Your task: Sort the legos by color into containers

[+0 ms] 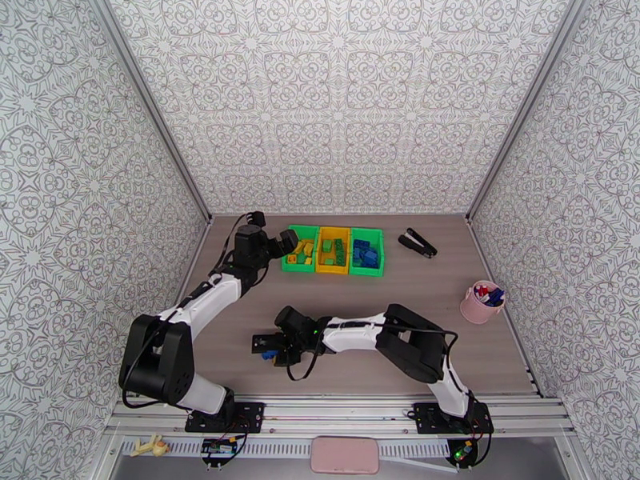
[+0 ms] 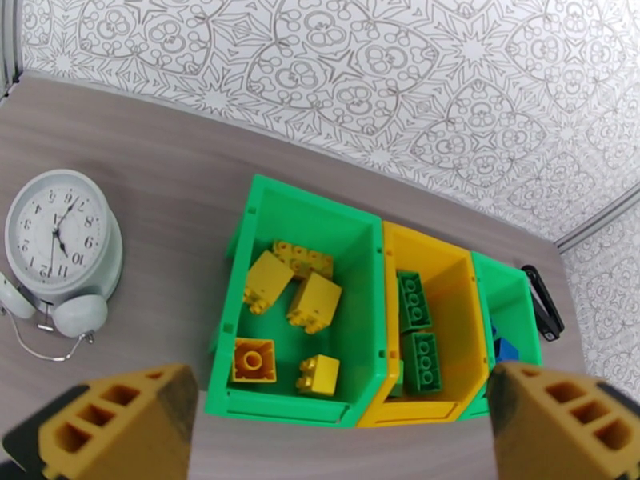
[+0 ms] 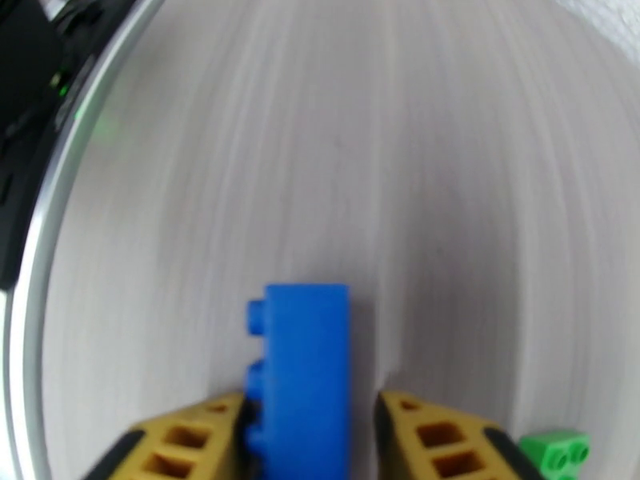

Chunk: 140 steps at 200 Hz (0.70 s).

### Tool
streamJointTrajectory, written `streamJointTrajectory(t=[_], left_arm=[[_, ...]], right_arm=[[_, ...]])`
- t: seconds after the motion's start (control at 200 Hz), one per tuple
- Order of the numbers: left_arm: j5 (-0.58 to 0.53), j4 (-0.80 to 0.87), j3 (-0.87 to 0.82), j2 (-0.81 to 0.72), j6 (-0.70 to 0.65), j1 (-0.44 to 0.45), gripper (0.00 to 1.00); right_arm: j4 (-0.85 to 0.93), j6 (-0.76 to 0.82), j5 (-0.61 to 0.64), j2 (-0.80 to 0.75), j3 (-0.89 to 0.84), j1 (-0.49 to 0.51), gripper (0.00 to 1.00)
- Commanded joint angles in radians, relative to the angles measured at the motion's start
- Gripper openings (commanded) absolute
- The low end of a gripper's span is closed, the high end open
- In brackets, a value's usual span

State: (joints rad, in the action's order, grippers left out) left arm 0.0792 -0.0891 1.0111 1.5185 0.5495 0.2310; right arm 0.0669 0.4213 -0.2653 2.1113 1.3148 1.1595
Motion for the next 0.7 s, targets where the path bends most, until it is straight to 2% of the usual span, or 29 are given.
streamJointTrajectory(t=[0.0, 0.085, 0.32, 0.42, 0.57, 0.695], left_arm=[[0.005, 0.021, -0.011, -0.035, -0.014, -0.01, 1.0], [-0.003, 0.03, -0.017, -0.048, -0.028, -0.007, 1.0], [-0.044, 0.036, -0.076, -0.105, -0.098, 0.024, 1.0], [-0.056, 0.038, -0.121, -0.147, -0.116, 0.037, 1.0], [-0.086, 0.046, -0.209, -0.216, -0.129, 0.083, 1.0], [-0.123, 0.092, -0.269, -0.273, -0.086, 0.141, 1.0]], right_arm=[[-0.016, -0.016, 0.013, -0.042, -0.026, 0.003, 0.2], [-0.044, -0.039, 0.019, -0.093, -0.076, -0.005, 0.12], [-0.207, -0.169, 0.035, -0.341, -0.311, -0.083, 0.11], [-0.292, -0.236, 0.121, -0.482, -0.451, -0.135, 0.12], [-0.364, -0.356, 0.241, -0.681, -0.594, -0.269, 0.12], [-0.371, -0.471, 0.344, -0.75, -0.619, -0.416, 0.1]])
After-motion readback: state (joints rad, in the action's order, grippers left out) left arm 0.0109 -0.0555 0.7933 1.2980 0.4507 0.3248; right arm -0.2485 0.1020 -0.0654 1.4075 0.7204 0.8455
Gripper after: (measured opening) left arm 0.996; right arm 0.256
